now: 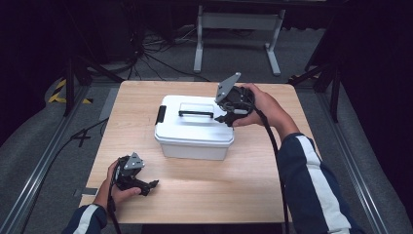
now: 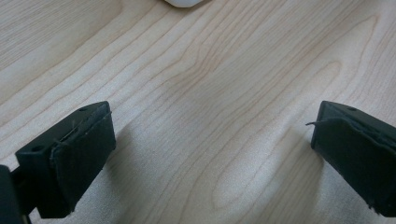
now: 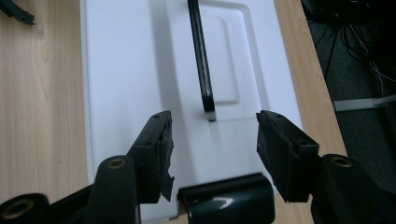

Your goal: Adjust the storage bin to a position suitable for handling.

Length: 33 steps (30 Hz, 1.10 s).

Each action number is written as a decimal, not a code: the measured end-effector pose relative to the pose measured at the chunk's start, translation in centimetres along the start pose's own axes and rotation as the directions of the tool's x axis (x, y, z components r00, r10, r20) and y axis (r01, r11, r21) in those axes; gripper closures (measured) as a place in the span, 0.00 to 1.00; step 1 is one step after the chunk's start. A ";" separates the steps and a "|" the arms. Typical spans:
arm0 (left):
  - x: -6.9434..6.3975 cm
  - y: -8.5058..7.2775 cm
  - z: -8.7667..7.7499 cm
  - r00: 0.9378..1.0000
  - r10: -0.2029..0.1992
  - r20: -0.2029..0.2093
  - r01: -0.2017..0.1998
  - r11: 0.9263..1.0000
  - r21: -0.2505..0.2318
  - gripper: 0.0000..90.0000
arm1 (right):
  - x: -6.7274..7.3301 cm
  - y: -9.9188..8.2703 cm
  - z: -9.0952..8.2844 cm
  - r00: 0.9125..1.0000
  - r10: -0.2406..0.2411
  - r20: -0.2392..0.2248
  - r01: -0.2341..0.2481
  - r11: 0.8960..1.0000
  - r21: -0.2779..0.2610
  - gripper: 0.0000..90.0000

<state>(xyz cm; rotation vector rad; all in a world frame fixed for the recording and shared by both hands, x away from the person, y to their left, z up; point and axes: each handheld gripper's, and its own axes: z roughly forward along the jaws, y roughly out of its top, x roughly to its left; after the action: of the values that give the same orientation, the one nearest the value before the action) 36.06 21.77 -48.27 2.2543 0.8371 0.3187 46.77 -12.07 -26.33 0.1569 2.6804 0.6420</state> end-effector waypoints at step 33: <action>0.1 0.0 0.0 1.000 0.000 0.009 0.000 1.000 0.002 0.00 | 0.0 4.5 3.4 0.990 -0.131 -0.049 0.135 0.988 0.070 0.94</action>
<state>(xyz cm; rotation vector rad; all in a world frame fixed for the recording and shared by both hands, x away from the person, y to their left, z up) 36.11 21.78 -48.24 2.2563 0.8330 0.3074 48.18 -6.66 -27.11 -0.0171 2.7298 0.5126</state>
